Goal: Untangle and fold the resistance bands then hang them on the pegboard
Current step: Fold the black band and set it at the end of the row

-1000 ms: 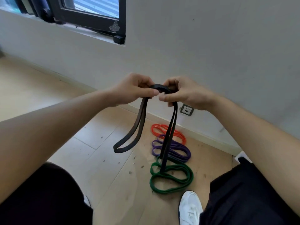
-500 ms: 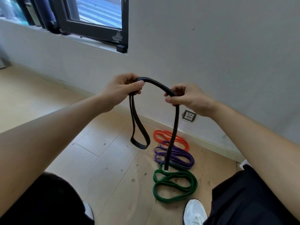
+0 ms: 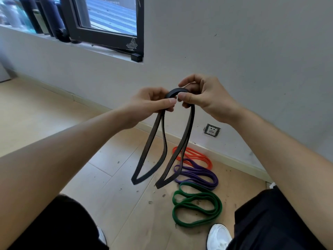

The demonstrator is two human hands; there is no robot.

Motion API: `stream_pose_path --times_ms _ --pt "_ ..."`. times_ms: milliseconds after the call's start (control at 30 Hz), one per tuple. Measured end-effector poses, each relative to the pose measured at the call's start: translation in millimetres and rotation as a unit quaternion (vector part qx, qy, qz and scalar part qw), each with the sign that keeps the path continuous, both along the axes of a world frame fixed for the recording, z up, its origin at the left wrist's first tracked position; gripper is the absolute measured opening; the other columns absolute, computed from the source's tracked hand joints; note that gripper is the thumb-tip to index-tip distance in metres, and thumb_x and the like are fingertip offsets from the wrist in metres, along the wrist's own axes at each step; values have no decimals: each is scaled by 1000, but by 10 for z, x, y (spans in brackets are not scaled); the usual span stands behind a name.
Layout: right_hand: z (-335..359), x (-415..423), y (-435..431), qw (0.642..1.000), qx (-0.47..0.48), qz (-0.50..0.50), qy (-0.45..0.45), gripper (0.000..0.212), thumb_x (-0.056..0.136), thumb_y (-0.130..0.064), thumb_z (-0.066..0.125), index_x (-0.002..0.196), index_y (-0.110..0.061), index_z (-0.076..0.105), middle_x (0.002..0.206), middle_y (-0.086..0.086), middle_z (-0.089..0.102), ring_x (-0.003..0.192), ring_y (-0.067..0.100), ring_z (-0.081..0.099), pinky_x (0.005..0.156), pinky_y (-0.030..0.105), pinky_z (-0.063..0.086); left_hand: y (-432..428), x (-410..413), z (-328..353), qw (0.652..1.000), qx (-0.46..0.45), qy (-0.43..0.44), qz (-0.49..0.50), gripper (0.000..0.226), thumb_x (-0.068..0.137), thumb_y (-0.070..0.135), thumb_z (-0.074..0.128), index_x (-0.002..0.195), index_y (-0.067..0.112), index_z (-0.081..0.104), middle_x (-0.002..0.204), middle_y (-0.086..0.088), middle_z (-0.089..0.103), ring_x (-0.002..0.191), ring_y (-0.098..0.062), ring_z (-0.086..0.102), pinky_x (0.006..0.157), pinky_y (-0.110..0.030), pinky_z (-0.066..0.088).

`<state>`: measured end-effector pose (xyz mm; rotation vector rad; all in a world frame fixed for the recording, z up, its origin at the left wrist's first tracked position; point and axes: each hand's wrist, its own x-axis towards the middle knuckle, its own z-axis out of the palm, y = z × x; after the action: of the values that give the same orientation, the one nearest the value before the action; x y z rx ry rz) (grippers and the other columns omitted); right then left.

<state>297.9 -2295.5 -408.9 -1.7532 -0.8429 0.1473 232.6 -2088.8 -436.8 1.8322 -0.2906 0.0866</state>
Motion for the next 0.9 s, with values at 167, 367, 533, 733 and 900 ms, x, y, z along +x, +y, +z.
stream_pose_path --times_ms 167,367,533,733,900 --pt "-55 -40 -1 996 -84 41 11 37 84 -4 78 115 -3 58 95 19 74 88 28 74 87 39 59 30 -38 26 1000 -5 -10 -6 16 97 15 65 109 6 68 98 -13 65 86 -19 64 90 -33 56" --pt "-208 -92 18 991 -133 27 11 26 85 -10 78 108 -2 69 103 26 69 99 37 69 93 49 57 26 -46 47 1000 -18 -19 0 10 98 13 63 103 7 68 90 -7 63 79 -14 64 78 -24 56" --pt "-111 -71 -62 997 -72 -11 12 26 84 -10 78 109 -6 71 99 25 73 94 34 74 88 43 59 145 -19 16 1000 12 -3 2 16 97 16 63 109 7 69 91 -6 70 83 -18 71 85 -32 61" --pt "-6 -87 -86 997 -44 -37 -49 26 85 -14 79 110 -12 73 100 5 77 95 17 74 88 32 59 146 -11 -53 999 44 15 -4 25 95 15 66 118 6 68 105 -9 78 100 -21 75 89 -31 60" --pt "39 -106 -58 996 -19 -47 -78 19 86 -11 78 105 -15 74 97 0 78 92 13 74 84 26 57 60 36 -111 1000 6 -14 18 21 91 14 72 112 16 72 106 -7 78 101 -18 75 87 -26 58"
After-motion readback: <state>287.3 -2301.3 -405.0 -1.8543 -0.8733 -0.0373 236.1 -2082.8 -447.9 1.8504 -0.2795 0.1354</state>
